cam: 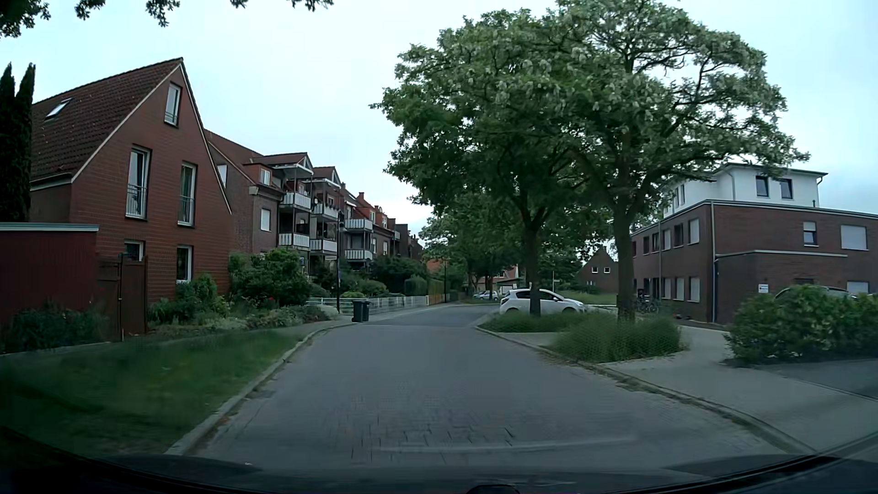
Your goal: Follow the waypoints while adhering to traffic rules and regulations
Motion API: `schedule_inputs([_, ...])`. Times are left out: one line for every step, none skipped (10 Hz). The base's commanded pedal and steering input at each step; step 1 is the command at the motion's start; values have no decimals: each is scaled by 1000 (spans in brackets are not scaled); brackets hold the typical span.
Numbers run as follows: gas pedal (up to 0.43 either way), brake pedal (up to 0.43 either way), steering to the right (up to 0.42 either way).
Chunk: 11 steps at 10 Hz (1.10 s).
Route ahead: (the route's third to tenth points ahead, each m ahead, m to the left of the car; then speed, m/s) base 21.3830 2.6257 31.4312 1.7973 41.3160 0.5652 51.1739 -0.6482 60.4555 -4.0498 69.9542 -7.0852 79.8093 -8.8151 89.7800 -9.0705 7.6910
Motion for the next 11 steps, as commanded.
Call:
schedule_inputs([157,0,-61])
schedule_inputs([157,0,-60])
schedule_inputs([157,0,-59])
schedule_inputs([157,0,-58])
schedule_inputs([157,0,-52])
schedule_inputs([157,0,-45])
schedule_inputs([157,0,-35])
schedule_inputs([157,0,-23])
schedule_inputs([157,0,-17])
schedule_inputs([150,0,-12])
schedule_inputs([150,0,-10])
